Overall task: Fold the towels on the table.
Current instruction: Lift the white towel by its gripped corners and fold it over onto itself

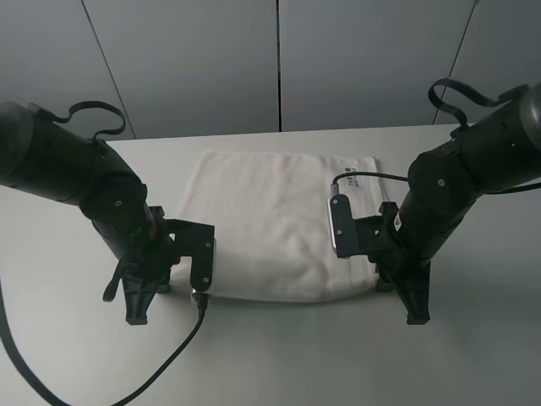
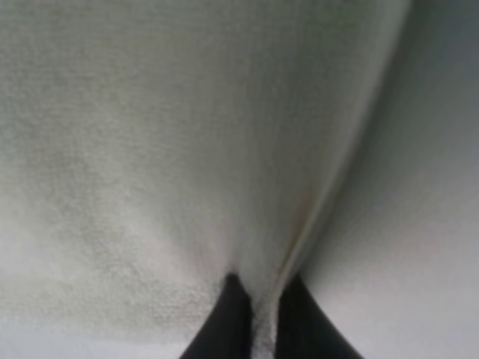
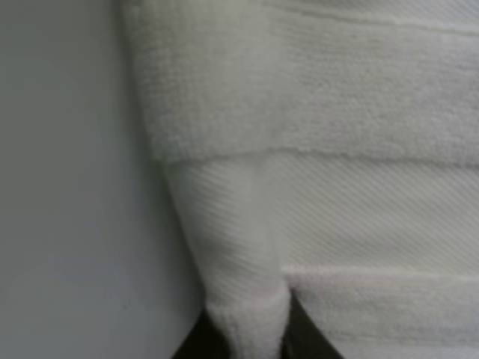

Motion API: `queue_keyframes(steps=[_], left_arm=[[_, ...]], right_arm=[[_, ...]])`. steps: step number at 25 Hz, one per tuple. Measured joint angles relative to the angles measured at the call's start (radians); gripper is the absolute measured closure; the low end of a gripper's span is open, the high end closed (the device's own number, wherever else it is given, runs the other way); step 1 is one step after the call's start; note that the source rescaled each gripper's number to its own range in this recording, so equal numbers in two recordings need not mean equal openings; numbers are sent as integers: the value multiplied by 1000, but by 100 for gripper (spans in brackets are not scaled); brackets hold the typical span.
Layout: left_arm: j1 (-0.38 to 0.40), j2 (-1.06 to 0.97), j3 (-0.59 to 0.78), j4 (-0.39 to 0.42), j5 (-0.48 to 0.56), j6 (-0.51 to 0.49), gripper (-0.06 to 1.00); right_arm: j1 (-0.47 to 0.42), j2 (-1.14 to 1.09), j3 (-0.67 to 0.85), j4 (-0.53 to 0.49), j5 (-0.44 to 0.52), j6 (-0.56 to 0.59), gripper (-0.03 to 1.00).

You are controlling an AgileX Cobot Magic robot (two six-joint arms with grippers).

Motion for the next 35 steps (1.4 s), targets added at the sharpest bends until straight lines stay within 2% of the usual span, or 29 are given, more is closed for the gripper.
queue_keyframes(steps=[9,13,18,21,24,35], left_arm=[[0,-18,6,34,-14,-40,94],[0,-60,8,36,-6,-49,94],[0,-141,8,38,7,-110,94],[0,-190,10,40,24,-133,94],[0,-234,10,40,34,-197,94],[0,-306,-40,74,40,-592,94]], right_arm=[[2,-35,13,32,0,0,96],[9,-89,37,80,86,12,96],[9,-200,40,114,152,80,96],[9,-266,42,142,172,143,96],[9,-327,42,170,180,226,96],[9,-470,-13,184,186,679,96]])
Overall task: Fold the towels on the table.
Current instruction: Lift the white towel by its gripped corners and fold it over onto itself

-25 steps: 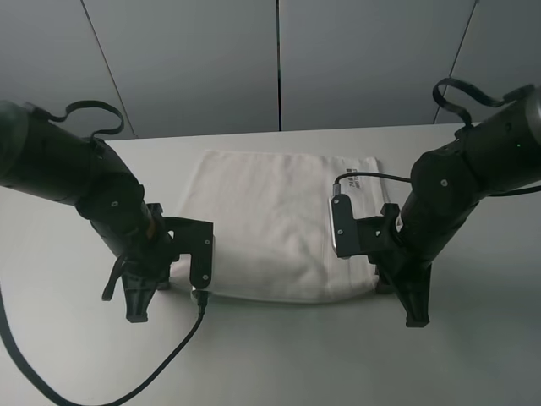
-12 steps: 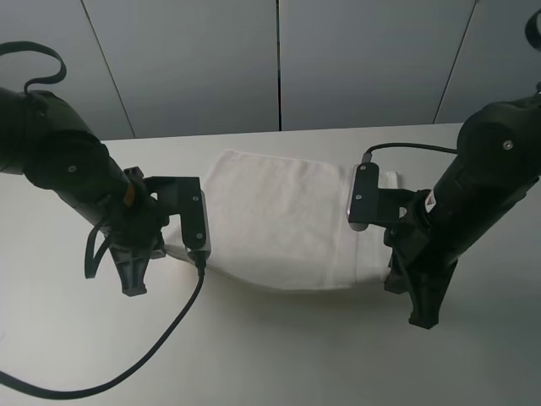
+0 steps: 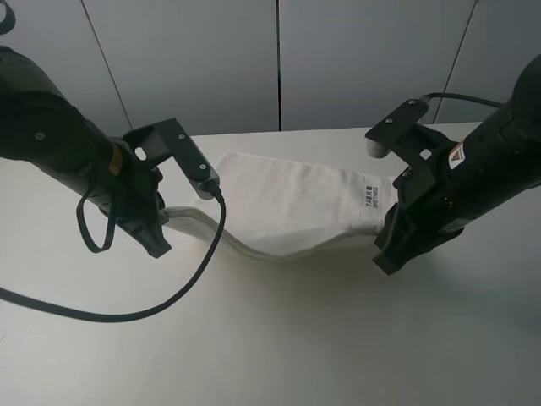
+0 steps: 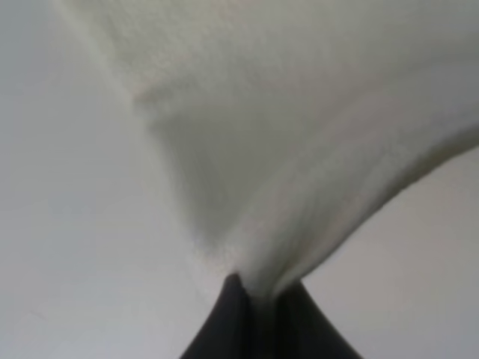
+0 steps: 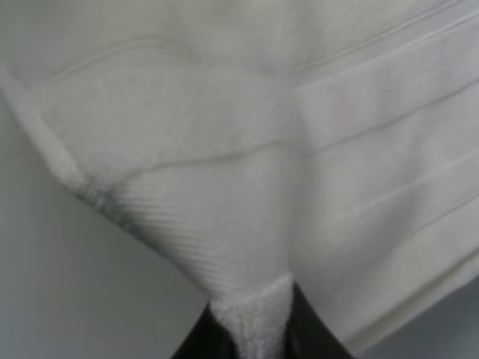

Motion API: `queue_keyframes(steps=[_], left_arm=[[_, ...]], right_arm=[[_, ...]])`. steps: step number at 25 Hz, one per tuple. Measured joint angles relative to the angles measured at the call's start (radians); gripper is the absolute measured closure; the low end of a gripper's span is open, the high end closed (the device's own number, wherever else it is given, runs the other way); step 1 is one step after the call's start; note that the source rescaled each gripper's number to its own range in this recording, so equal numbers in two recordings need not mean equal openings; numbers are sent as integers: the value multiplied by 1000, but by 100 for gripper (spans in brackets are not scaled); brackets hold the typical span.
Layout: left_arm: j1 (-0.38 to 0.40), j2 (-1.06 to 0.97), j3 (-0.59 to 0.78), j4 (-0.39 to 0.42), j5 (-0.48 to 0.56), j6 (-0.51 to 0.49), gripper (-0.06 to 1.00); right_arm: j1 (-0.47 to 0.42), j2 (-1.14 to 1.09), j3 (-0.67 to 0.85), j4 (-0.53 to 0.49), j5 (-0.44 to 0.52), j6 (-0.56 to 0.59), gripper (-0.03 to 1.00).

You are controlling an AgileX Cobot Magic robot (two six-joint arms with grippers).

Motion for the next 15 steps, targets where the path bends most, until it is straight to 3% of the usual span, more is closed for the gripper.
queue_keyframes(steps=[4,9,15], left_arm=[[0,0,-47,16,4,-145,94],[10,0,-104,81,13,-344,94],[58,0,-127,93,-43,-399,90]], right_arm=[[0,0,-54,-37,2,175,96],[0,0,-88,-190,0,430,96],[0,4,-94,-398,0,667,96]])
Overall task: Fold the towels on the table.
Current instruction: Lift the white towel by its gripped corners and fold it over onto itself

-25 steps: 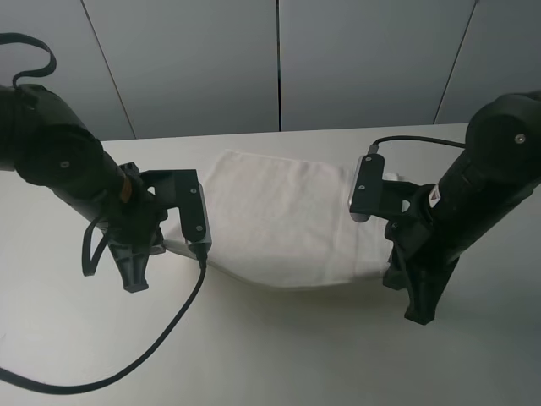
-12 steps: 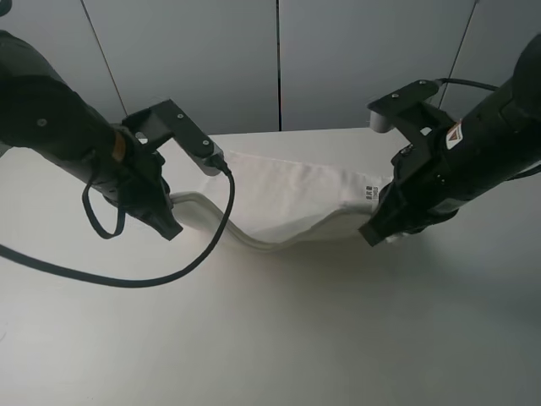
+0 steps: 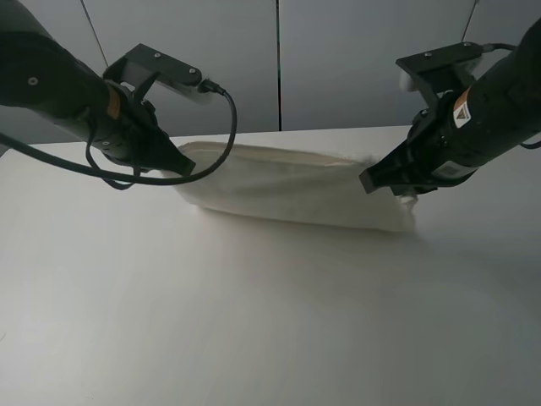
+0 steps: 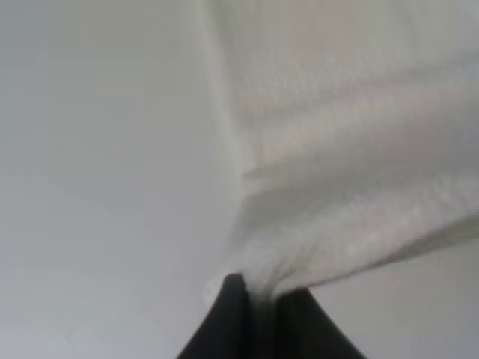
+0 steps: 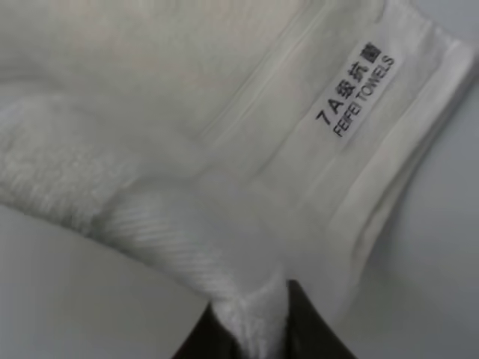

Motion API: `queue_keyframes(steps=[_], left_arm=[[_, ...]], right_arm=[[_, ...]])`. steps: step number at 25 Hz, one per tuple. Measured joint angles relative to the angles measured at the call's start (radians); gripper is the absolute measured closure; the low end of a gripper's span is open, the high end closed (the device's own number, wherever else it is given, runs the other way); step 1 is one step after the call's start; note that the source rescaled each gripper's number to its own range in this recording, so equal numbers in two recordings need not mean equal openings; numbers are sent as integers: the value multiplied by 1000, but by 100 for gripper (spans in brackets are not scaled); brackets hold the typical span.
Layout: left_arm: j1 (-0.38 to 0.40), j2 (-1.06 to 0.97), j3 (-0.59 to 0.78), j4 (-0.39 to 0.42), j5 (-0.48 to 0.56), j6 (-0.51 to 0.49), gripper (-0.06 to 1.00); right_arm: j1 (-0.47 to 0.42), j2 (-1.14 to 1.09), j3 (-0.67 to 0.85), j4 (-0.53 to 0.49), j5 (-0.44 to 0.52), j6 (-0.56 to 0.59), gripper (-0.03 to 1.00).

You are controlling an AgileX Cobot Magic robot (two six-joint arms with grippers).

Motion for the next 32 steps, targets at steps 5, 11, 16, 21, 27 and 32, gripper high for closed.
queue_keyframes(steps=[5,11,16,21,27,32], left_arm=[[20,10,0,4,-64,-4,86],[29,87,0,74,-151,-6,83],[44,158,-1,105,-257,-19,83],[100,204,-1,113,-356,-24,83],[172,213,-1,111,-448,-26,80],[188,213,-1,111,-519,-26,25]], right_arm=[[0,52,-2,-107,-38,108,96],[0,128,-2,-372,-107,368,96],[0,204,-2,-586,-117,576,96],[-10,268,-2,-739,-157,756,96],[-101,285,-2,-836,-265,935,96],[-128,286,-3,-907,-309,958,47]])
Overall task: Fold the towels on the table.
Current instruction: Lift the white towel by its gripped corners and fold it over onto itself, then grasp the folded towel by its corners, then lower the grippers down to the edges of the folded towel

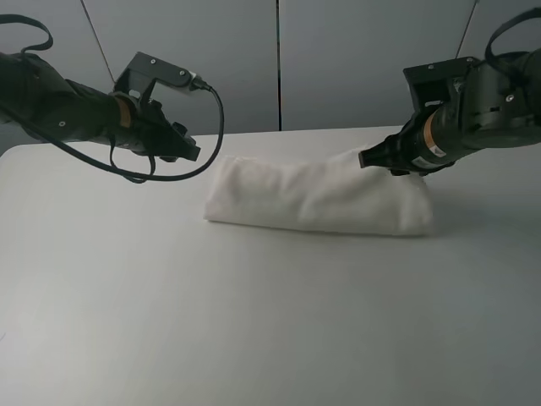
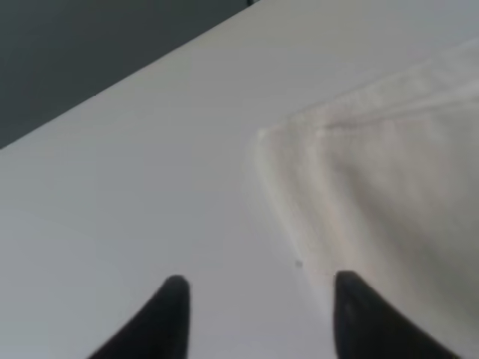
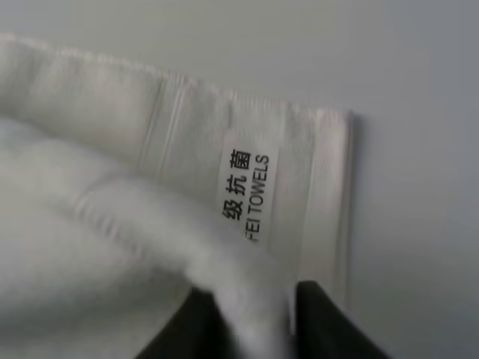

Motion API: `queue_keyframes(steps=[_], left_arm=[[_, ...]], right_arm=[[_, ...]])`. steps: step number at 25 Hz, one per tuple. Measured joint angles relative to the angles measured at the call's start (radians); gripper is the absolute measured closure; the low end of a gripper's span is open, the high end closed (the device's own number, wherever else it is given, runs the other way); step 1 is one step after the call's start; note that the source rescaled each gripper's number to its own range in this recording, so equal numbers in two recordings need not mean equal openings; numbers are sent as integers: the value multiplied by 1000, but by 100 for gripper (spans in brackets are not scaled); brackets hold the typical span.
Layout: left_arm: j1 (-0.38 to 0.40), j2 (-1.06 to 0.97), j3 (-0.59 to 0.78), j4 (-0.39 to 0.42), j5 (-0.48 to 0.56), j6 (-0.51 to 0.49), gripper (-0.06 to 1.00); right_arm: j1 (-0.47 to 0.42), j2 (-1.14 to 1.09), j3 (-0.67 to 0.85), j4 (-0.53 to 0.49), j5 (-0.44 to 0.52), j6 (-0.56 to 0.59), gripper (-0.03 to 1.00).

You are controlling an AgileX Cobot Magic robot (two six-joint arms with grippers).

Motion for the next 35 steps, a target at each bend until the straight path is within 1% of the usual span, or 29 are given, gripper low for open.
queue_keyframes(steps=[1,2,3,4,6,8,11,12,14,17,19,20,21,23,25,26,27,29,30,32,35], left_arm=[[0,0,0,0,-7,0,12],[0,0,0,0,-15,0,1],[0,0,0,0,-19,0,-2],[0,0,-1,0,-18,0,-2],[0,0,-1,0,-18,-2,2],[0,0,-1,0,-18,-2,4],[0,0,-2,0,0,-16,3],[0,0,-11,0,20,-32,2],[0,0,-33,-5,89,-52,0],[0,0,-86,-44,192,-65,0],[2,0,-119,-86,239,-45,-1],[2,0,-130,-121,258,-21,-1],[2,0,-142,-163,276,15,-1],[2,4,-171,-254,318,110,-1],[2,25,-214,-347,387,197,-1],[2,44,-244,-381,424,235,-1],[2,64,-272,-418,472,267,-1],[2,121,-345,-476,563,308,-1],[2,146,-382,-492,607,320,-1],[2,201,-447,-516,674,333,-1],[2,261,-531,-539,730,339,-1]], right_arm=[[-1,0,0,-7,-2,13,27],[-1,0,0,-7,-2,25,11],[-1,0,-2,-14,-2,33,3],[-1,0,-2,-26,-2,43,0],[-1,0,-2,-33,-2,57,-3],[-1,0,-2,-33,-4,64,-3],[-1,0,-2,-27,-8,66,-3],[-1,0,-2,-24,-16,62,-3],[-1,0,-2,-20,-50,17,-3],[-1,0,-18,30,-67,-40,-3],[-1,0,-37,106,-50,-109,-3],[-1,0,-47,156,-35,-166,-3],[-1,0,-62,228,-11,-222,-3],[-11,6,-102,399,48,-401,-3],[-37,23,-164,599,128,-587,-3],[-53,38,-195,692,176,-679,-3],[-67,51,-221,765,220,-758,-3],[-96,85,-271,904,286,-878,-3],[-102,101,-287,954,310,-929,-3],[-109,129,-317,1005,347,-992,-3],[-109,172,-352,1031,399,-1038,-3]])
